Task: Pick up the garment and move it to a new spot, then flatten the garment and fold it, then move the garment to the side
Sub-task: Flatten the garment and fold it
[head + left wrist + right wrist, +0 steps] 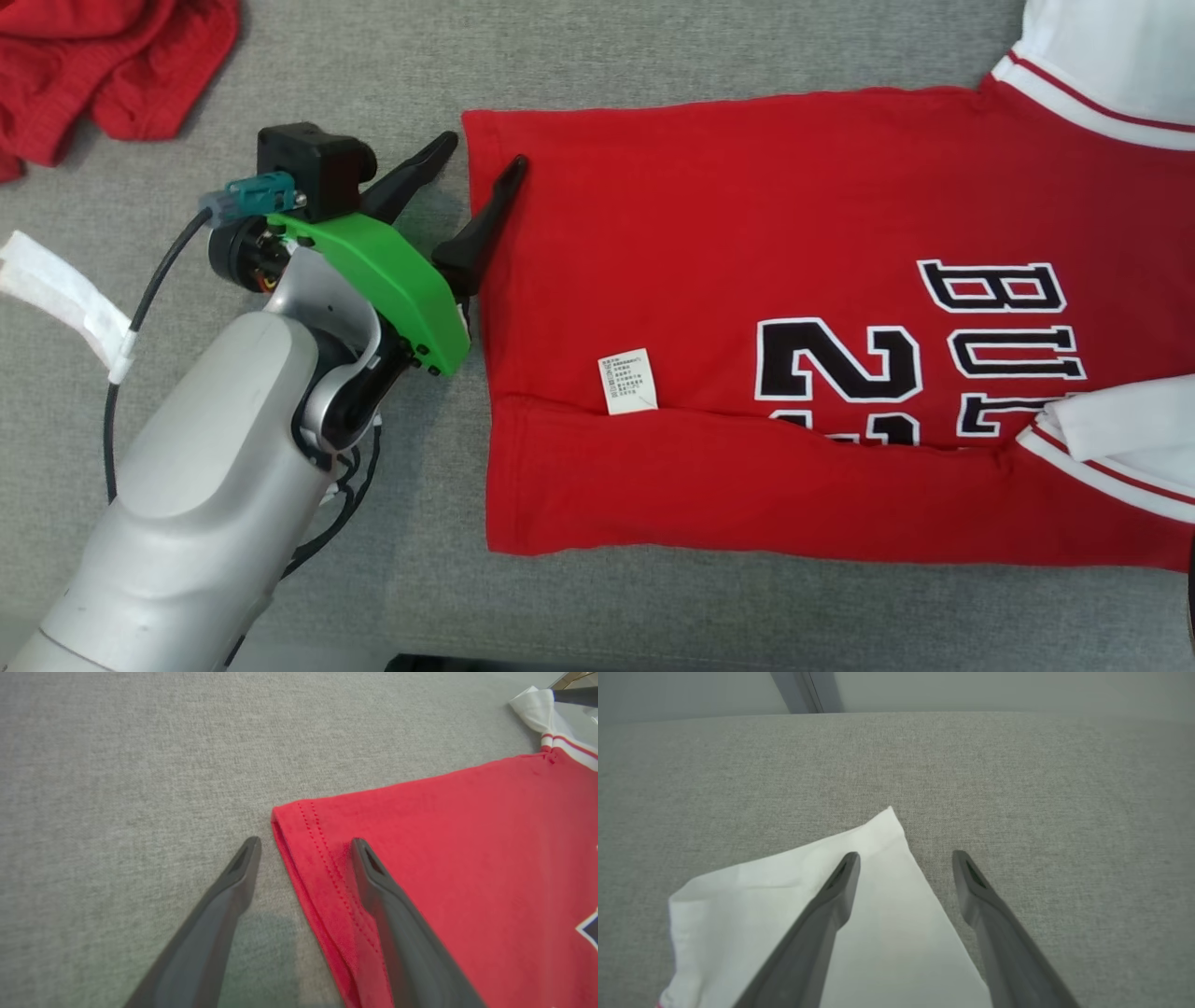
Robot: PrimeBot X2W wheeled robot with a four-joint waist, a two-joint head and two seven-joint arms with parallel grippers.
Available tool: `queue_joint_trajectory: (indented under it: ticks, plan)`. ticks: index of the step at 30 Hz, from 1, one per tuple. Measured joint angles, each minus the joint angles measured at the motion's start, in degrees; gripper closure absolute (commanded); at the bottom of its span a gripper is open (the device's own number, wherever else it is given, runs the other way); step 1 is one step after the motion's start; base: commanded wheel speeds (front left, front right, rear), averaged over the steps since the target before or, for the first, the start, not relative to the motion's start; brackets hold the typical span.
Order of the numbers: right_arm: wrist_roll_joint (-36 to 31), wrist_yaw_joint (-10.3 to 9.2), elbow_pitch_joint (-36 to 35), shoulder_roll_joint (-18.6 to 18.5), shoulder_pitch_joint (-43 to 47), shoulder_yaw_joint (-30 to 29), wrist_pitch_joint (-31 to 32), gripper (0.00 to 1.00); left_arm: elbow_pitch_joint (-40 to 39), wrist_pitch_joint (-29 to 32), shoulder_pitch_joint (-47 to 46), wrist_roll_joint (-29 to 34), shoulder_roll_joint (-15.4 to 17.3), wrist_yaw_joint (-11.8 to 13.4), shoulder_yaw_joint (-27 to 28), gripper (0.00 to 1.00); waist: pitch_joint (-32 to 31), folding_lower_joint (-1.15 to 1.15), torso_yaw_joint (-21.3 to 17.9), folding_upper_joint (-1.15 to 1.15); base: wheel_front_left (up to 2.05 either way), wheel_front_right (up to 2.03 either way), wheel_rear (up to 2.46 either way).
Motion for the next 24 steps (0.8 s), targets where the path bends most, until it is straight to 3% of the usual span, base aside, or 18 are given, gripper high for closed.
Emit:
queue_joint_trajectory:
  ticks: [8,9,10,11,17,24]
  plan:
    - [-0.33,0.01,6.26,-0.24,-3.00,0.26,-0.64,0.00,3.04,-0.21,-3.78,-1.44,-2.13,-2.52,-1.96,0.00,2.04,0.00,2.17,0.00,0.00,0.00,0.00]
    - [0.00,0.01,6.49,-0.23,-3.06,0.48,-0.41,0.61,3.28,-0.21,-4.04,-1.81,-2.12,-2.59,-2.11,0.00,2.04,0.00,2.02,0.00,0.00,0.00,0.00]
    - [0.78,0.01,6.64,-0.10,-3.14,0.51,-0.34,1.00,3.59,-0.29,-4.30,-1.85,-2.08,-2.66,-2.18,0.54,2.00,-0.01,1.79,0.00,0.00,0.00,0.00]
    - [1.37,0.01,6.66,-0.01,-3.15,0.71,-0.45,1.00,3.77,-0.77,-4.50,-2.04,-2.09,-2.79,-2.08,1.00,1.96,-0.01,1.57,0.00,0.00,0.00,0.00]
    - [5.97,0.01,5.68,0.99,-3.36,-0.13,-5.06,1.00,4.09,-3.24,-5.08,-2.94,-1.63,-3.09,-2.59,1.00,1.55,-0.01,0.27,0.00,0.00,0.00,0.00]
    - [13.68,0.01,-2.40,-0.02,2.48,-0.16,-6.87,1.00,0.19,-7.06,-1.53,-4.91,0.78,-3.25,-1.44,1.00,-0.84,-0.01,-0.79,0.00,0.00,0.00,0.00]
